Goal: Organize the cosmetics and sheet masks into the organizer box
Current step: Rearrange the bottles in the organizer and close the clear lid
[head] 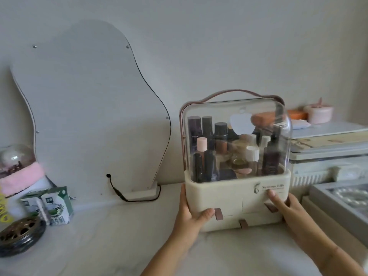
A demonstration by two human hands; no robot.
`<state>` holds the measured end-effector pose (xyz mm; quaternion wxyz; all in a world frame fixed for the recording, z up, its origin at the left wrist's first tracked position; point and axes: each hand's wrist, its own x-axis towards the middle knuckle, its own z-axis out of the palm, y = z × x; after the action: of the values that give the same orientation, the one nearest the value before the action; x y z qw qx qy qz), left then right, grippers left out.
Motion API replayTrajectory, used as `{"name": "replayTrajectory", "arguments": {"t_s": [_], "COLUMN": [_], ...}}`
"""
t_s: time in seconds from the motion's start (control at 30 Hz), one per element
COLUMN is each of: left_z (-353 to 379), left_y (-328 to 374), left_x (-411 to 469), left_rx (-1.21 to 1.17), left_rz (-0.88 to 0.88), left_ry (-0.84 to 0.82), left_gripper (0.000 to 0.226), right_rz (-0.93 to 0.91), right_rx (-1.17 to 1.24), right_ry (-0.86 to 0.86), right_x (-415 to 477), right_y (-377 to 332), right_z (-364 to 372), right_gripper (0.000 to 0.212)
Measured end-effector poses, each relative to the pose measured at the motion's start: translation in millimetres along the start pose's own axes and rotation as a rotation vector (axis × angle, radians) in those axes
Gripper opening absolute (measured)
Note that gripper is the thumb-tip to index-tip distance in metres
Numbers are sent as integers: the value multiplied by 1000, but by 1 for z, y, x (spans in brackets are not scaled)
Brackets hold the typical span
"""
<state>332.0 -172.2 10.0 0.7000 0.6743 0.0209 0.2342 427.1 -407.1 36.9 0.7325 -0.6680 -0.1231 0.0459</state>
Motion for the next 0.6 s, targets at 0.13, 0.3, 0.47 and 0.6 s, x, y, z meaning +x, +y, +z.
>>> {"name": "replayTrajectory", "arguments": {"t_s": [0.13,0.3,0.47,0.6], "left_z": [6,7,6,6], "left_y": [-7,-12,-19,-21], "left_x": [6,16,22,23], "left_rx": [31,53,60,76], "left_rz": [47,83,76,70], "left_ry": [27,60,79,84], "left_gripper": [93,92,80,80], "right_rz": [35,106,90,79], "right_rx": [-59,-46,-99,-136], "right_ry": [101,146,349,500], "right_x": [3,13,17,17], "right_y": [15,20,23,29], "right_z": [-3,2,22,37], "right_gripper": [35,41,51,67]}}
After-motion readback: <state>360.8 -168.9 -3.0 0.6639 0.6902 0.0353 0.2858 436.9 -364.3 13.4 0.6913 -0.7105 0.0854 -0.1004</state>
